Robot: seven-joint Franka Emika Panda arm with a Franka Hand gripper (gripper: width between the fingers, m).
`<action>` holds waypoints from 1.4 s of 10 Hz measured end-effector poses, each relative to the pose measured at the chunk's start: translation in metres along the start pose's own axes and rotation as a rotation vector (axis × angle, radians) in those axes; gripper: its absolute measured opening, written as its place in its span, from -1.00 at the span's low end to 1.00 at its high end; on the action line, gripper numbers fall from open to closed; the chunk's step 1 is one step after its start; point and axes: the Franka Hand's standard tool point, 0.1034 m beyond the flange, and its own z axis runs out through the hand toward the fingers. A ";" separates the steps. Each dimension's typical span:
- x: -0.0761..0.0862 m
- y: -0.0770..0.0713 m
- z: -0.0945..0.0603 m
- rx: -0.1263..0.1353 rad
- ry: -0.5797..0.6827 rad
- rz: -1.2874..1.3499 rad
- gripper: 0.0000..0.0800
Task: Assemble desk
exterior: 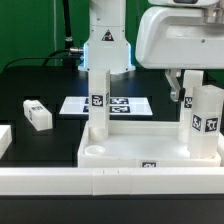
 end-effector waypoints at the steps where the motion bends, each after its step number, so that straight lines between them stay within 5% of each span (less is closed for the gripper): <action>1: 0.000 0.000 0.000 0.000 0.000 0.009 0.31; 3: 0.000 0.000 0.000 0.000 0.001 0.009 -0.27; 8: -0.001 0.004 0.001 0.004 -0.001 0.243 -0.27; 14: 0.004 0.007 0.001 0.077 0.017 0.867 -0.27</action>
Offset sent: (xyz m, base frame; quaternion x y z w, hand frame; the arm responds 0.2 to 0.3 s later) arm 0.0000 0.0000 0.0000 0.0000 0.0000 0.0000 1.0000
